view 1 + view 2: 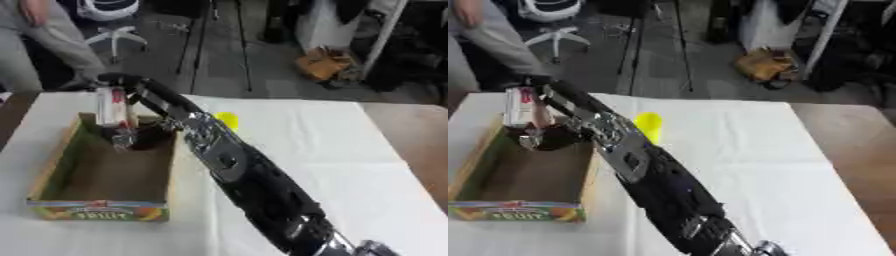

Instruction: Pick up objects on the table and place them in the box.

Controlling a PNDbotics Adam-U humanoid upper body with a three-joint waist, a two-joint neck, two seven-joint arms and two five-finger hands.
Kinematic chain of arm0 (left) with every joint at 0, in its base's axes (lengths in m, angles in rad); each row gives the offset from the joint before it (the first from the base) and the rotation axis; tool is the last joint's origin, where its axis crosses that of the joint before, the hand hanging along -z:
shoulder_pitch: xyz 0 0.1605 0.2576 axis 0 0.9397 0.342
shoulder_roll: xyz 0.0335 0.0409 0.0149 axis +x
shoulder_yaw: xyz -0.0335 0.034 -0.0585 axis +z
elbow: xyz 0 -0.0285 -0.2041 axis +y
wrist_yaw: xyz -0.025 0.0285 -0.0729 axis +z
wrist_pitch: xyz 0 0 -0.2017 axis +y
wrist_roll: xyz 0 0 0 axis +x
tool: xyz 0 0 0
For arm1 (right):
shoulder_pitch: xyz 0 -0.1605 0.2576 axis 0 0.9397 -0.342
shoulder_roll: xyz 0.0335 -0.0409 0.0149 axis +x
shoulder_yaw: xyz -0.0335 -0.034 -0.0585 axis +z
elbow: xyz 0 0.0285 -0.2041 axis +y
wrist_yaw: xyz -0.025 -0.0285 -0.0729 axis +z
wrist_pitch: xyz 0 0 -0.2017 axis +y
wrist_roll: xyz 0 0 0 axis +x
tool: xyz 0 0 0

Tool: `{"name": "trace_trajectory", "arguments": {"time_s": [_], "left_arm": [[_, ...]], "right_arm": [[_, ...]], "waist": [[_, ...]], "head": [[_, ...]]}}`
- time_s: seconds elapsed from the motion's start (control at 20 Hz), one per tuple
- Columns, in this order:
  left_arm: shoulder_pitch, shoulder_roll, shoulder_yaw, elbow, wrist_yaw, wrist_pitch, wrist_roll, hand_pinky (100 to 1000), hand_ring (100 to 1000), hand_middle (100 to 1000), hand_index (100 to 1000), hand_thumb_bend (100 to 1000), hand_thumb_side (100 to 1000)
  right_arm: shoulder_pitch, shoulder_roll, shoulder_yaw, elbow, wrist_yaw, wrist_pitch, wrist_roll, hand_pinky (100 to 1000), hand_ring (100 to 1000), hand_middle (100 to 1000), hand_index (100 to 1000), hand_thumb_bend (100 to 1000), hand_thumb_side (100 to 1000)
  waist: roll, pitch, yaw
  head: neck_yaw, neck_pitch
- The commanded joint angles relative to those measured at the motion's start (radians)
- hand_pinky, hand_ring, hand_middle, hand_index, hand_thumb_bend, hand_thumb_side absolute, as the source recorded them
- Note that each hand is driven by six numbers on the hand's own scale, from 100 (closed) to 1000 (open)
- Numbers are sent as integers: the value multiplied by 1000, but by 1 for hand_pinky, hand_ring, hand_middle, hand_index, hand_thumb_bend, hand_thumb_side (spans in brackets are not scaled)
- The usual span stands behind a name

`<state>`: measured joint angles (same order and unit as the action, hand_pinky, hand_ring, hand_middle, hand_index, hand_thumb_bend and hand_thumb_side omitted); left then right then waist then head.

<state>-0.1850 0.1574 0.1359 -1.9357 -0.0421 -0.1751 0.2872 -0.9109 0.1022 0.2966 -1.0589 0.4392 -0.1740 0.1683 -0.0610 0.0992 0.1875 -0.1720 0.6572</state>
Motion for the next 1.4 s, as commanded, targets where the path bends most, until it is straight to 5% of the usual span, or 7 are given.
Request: {"name": "trace_trajectory", "arguments": {"time_s": [0.05, 0.45, 0.5, 0.55, 0.6, 0.8, 1.4], "left_arm": [[-9, 7, 10, -16, -11, 0, 15, 647, 759, 632, 814, 414, 954], [-13, 7, 5, -19, -13, 2, 14, 646, 760, 632, 814, 415, 956], [-13, 8, 4, -18, -12, 2, 13, 646, 760, 632, 814, 415, 956], [-12, 8, 3, -18, -12, 2, 12, 646, 760, 632, 814, 415, 956], [-12, 8, 3, -18, -13, 2, 11, 646, 759, 632, 814, 415, 956], [-10, 9, 3, -16, -13, 2, 11, 646, 760, 631, 815, 416, 956], [-7, 10, 2, -12, -14, 2, 8, 645, 760, 630, 812, 415, 959]], "right_arm": [[-11, -16, -3, 17, -58, 17, 29, 604, 511, 266, 970, 100, 140], [-12, -52, 18, 51, -185, 16, 118, 618, 520, 291, 965, 100, 223], [-20, -56, 27, 43, -201, 14, 126, 807, 756, 817, 1000, 311, 471], [-33, -64, 40, 26, -217, 6, 134, 807, 756, 817, 1000, 311, 471], [-42, -75, 53, 5, -231, -7, 140, 864, 813, 896, 1000, 415, 528], [-39, -111, 61, -67, -229, -60, 121, 828, 774, 853, 1000, 457, 603], [-35, -117, 54, -61, -177, -71, 89, 799, 740, 795, 1000, 400, 587]], "waist": [[5, -9, 4], [-5, -5, 10], [-6, -6, 11], [-6, -6, 10], [-6, -7, 10], [-1, -8, 2], [6, -8, -8]], "head": [[-1, -2], [4, -6], [3, -6], [3, -6], [3, -6], [4, -9], [7, -6]]}}
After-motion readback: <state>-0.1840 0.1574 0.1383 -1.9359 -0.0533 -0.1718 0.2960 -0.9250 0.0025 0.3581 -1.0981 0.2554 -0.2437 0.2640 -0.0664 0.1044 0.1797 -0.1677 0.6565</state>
